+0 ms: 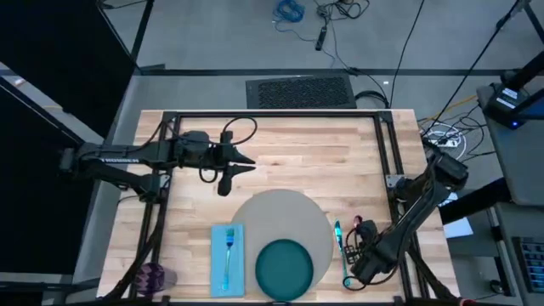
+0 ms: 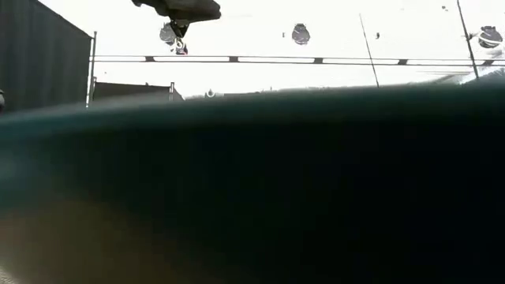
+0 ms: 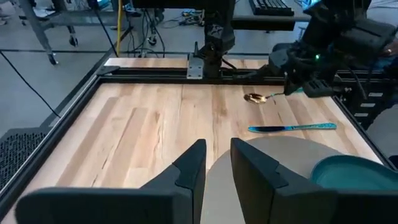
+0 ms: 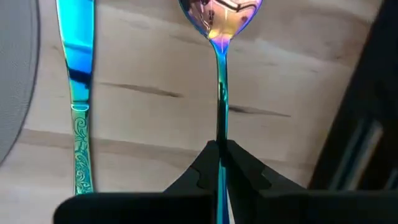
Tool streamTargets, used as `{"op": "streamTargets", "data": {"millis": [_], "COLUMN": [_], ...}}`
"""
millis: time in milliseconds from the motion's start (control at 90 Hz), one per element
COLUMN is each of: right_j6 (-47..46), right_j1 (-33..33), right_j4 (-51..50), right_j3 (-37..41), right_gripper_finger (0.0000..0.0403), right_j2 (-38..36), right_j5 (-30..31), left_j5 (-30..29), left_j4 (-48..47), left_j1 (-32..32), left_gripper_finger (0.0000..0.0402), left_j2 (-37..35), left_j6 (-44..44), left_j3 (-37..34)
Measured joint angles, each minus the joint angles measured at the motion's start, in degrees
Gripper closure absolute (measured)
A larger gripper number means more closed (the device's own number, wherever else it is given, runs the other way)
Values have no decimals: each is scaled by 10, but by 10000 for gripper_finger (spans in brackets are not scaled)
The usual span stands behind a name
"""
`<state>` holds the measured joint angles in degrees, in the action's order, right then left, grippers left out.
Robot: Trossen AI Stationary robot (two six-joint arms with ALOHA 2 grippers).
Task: Set table place
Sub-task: Put the blue spoon to the right of the blue table knife
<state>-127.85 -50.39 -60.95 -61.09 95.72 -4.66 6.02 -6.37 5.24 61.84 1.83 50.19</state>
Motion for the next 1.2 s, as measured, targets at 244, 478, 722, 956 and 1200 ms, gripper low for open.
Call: {"op": "streamTargets", "data": {"millis": [244, 478, 722, 956, 1200], "right_j6": [-2, 1, 4, 10, 10], "right_j1": [6, 24, 24, 22, 22], "right_j4": [21, 107, 141, 142, 141], "right_j3": [16, 66, 76, 77, 73], "right_gripper_finger": [403, 403, 403, 390, 349], "right_j2": [18, 18, 21, 22, 23], "right_j5": [-2, 14, 22, 29, 30], "left_j5": [1, 1, 1, 0, 0], "left_j4": [-1, -1, 0, 0, -1], "left_j1": [-16, -21, -21, -21, -21], "left_gripper_finger": [340, 340, 340, 340, 340], "left_j2": [0, 0, 0, 0, 0], "left_j6": [0, 0, 0, 0, 0], "left_j3": [0, 0, 0, 0, 0]}}
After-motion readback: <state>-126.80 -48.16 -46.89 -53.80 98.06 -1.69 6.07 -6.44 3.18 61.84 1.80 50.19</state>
